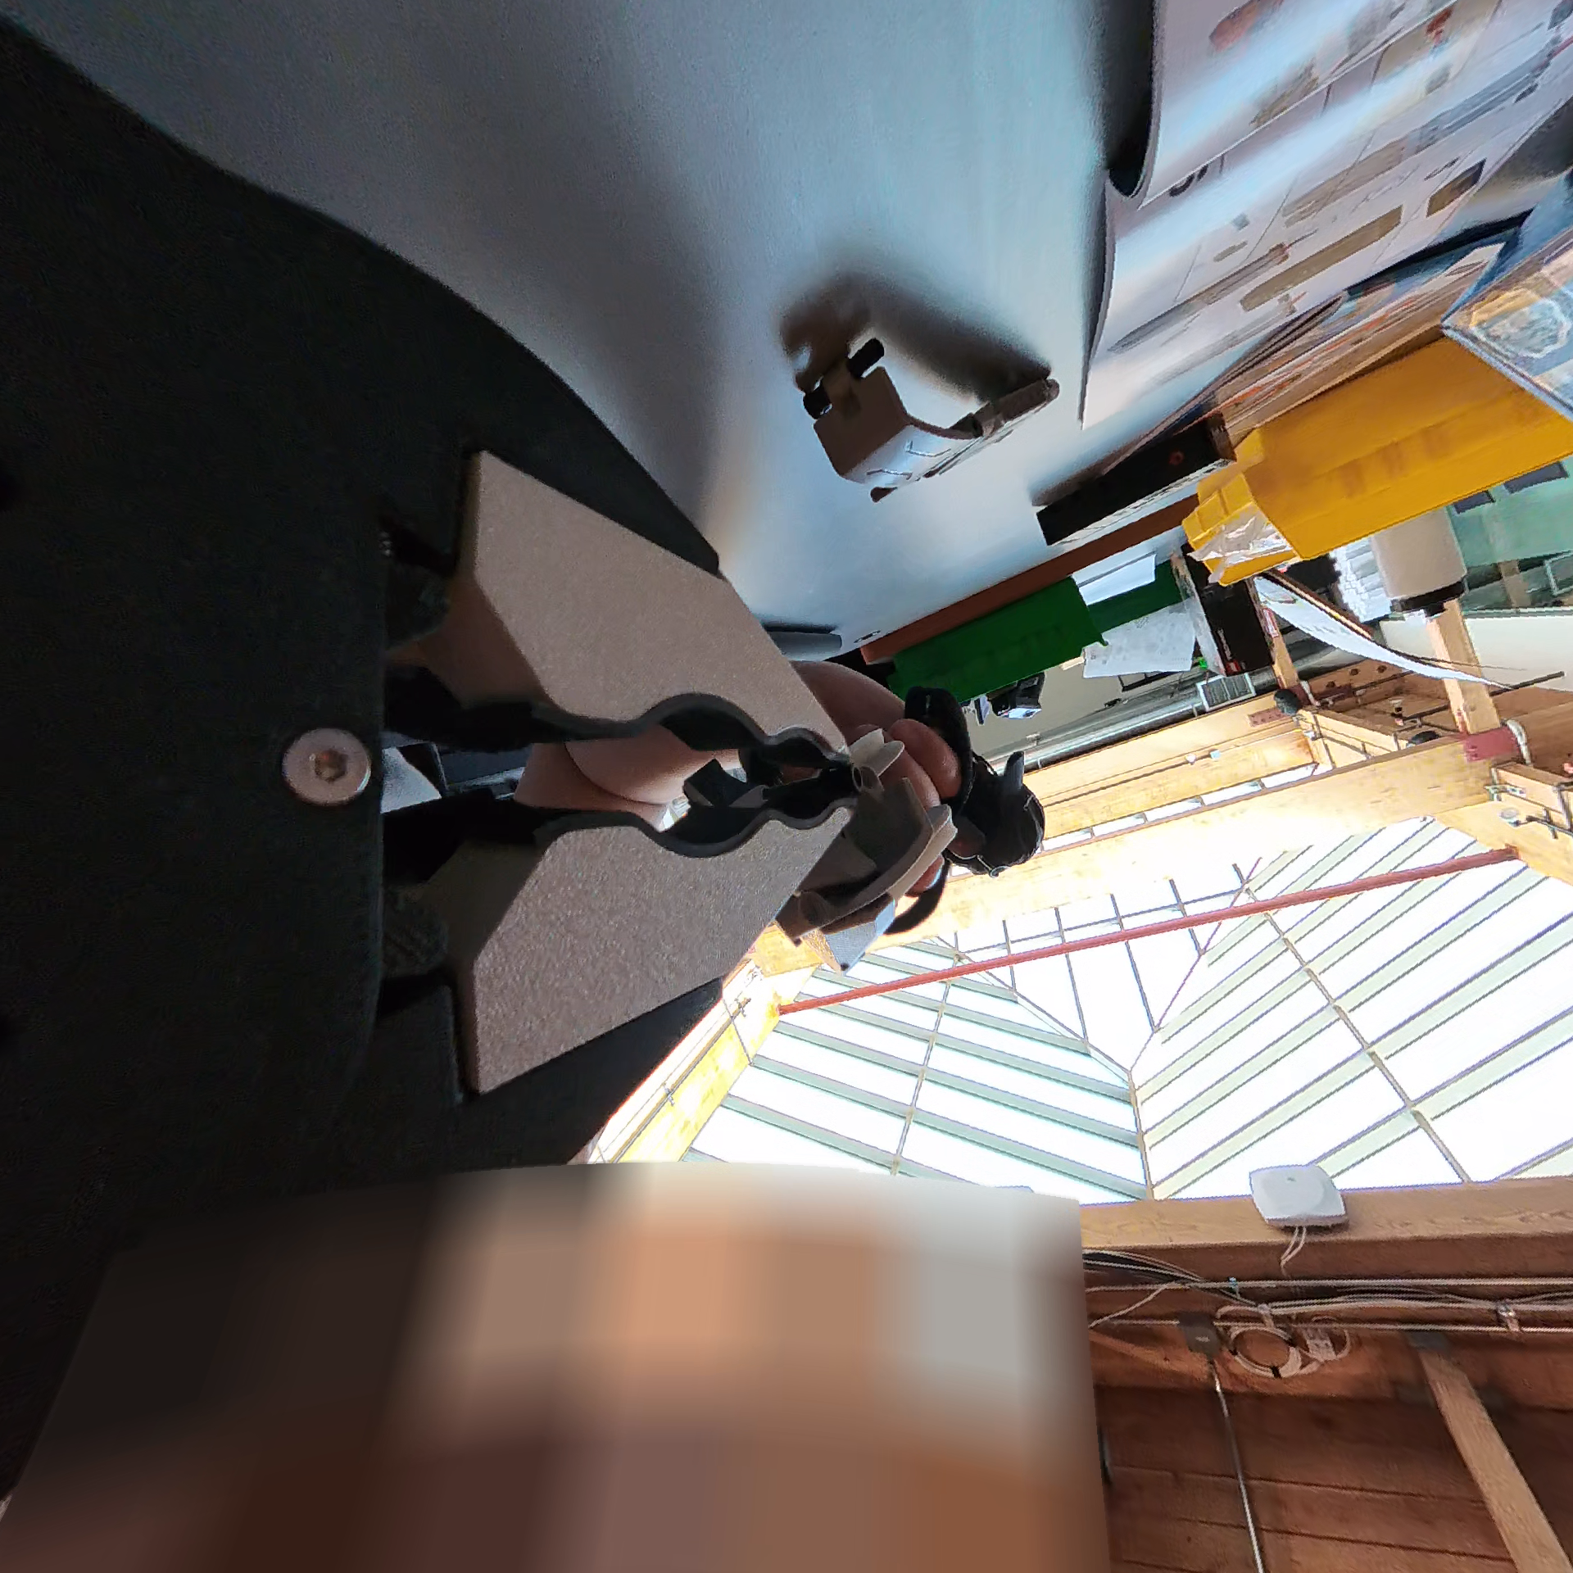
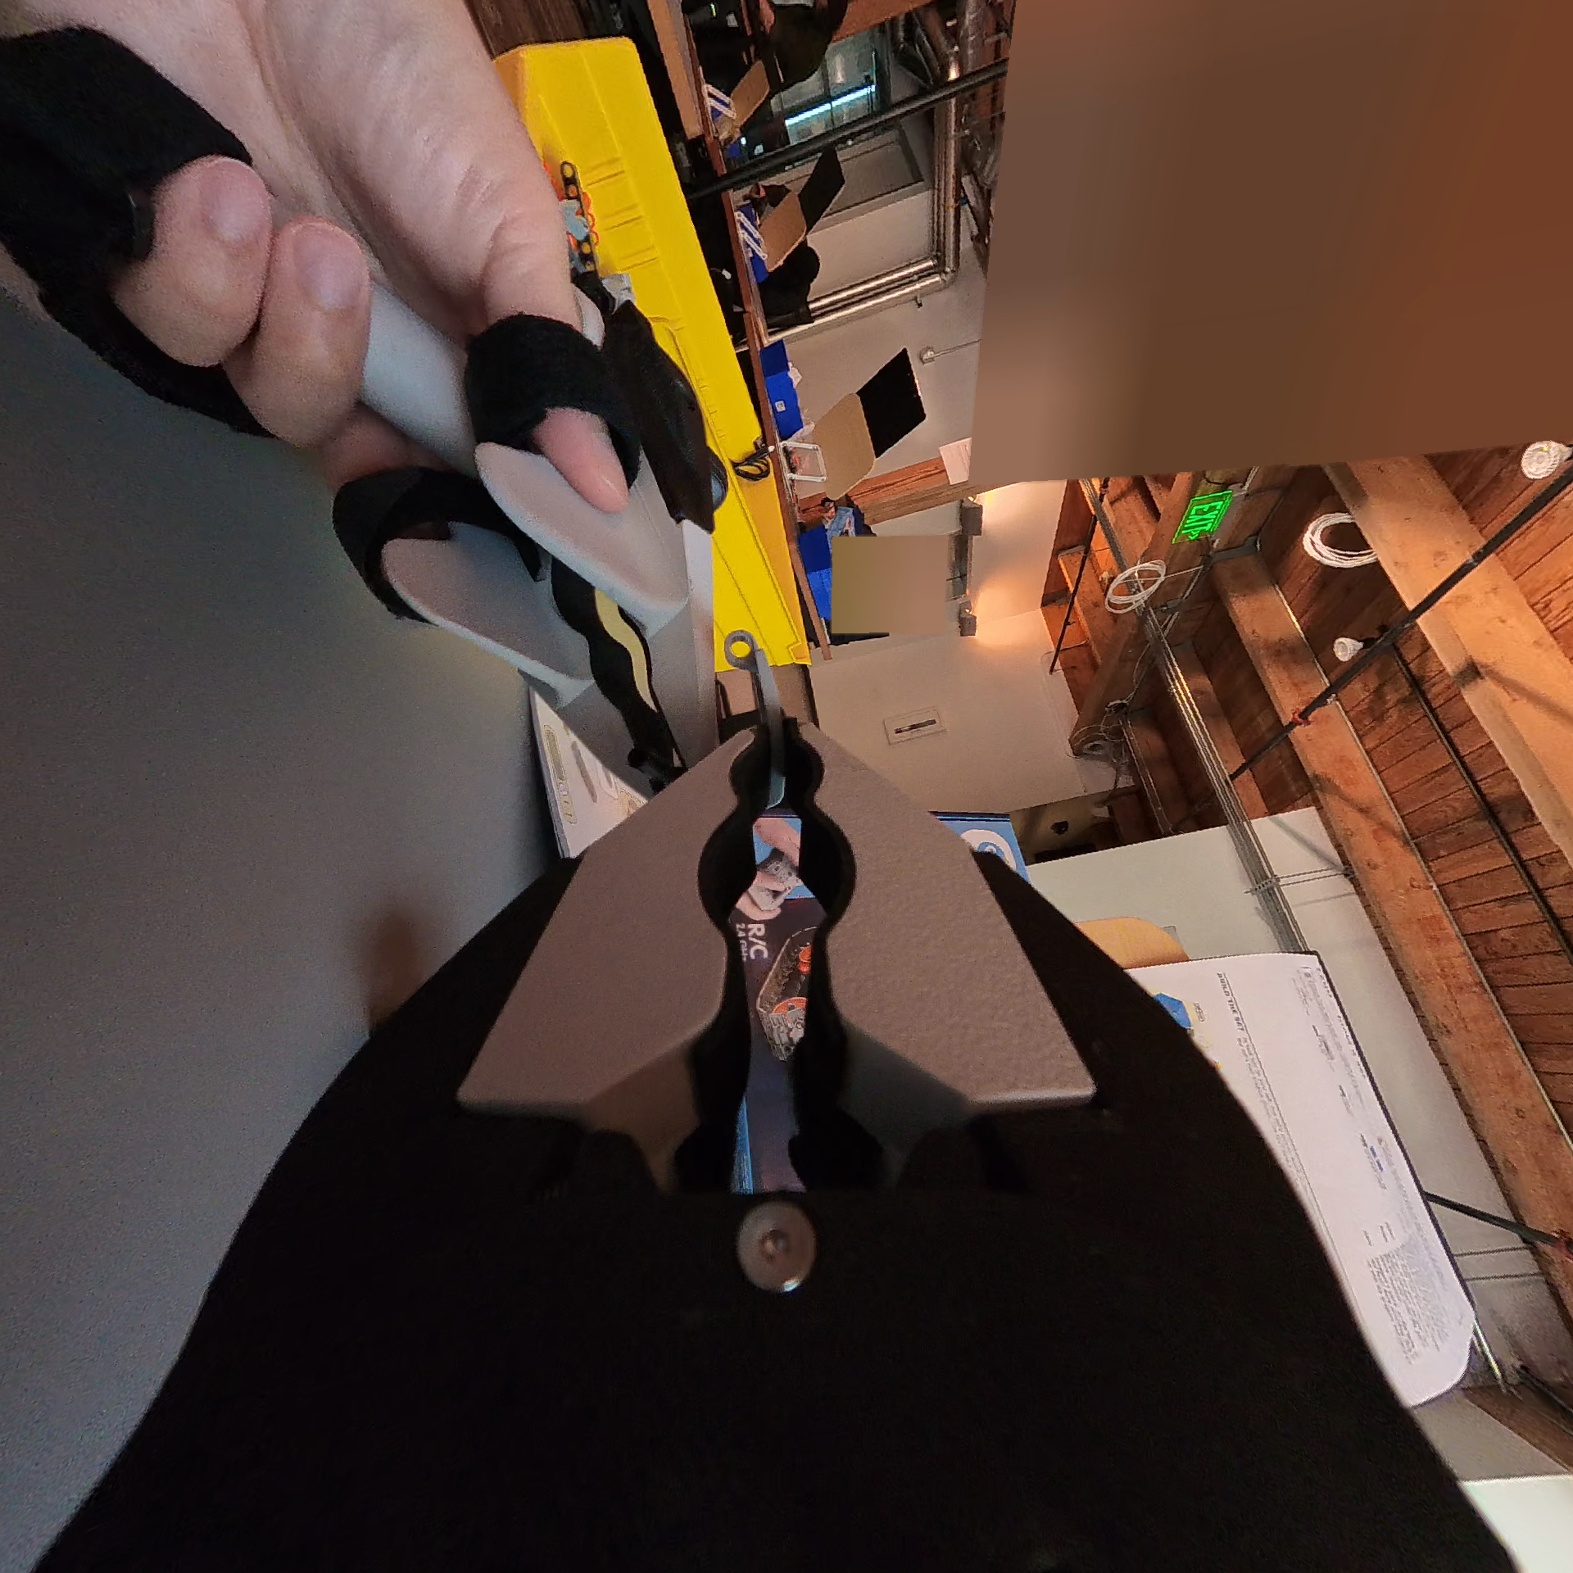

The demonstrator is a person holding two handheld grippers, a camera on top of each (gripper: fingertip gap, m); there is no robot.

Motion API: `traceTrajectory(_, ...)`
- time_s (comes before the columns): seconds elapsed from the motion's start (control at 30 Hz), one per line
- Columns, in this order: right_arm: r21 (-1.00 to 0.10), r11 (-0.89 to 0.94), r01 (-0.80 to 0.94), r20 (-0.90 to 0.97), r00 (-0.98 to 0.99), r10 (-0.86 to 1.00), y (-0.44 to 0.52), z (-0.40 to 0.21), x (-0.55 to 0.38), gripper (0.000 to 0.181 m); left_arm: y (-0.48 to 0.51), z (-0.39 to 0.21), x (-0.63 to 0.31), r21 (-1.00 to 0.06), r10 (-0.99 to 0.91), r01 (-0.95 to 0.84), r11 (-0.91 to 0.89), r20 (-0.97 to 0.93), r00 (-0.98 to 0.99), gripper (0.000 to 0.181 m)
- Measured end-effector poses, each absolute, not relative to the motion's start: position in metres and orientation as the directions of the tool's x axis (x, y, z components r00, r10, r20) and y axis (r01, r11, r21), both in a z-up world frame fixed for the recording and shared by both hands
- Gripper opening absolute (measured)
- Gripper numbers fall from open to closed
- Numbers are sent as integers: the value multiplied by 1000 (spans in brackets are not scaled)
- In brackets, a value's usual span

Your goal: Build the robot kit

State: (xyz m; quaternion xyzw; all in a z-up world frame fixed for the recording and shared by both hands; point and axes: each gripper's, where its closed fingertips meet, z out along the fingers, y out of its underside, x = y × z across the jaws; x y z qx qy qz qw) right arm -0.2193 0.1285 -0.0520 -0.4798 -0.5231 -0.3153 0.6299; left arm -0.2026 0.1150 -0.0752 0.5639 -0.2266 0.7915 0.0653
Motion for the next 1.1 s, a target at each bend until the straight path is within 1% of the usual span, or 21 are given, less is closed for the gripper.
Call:
traceTrajectory(0.03, -279, 340, 898, 960, 257, 110, 129, -52, -219, 0, 114, -75, -203, -282, -147, -363, -888, 922, -357, 2)
traceTrajectory(0.2, -295, 337, 894, 955, 269, 122, 129, -52, -218, 1, 127, -76, -204, -274, -155, -324, -905, 925, -346, 2)
traceTrajectory(0.7, -331, 308, 892, 941, 286, 182, 134, -63, -213, 1, 150, -80, -207, -191, -109, -241, -952, 943, -314, 2)
traceTrajectory(1.1, -346, 301, 889, 933, 294, 205, 135, -67, -212, 1, 151, -81, -207, -190, -111, -237, -953, 944, -310, 2)
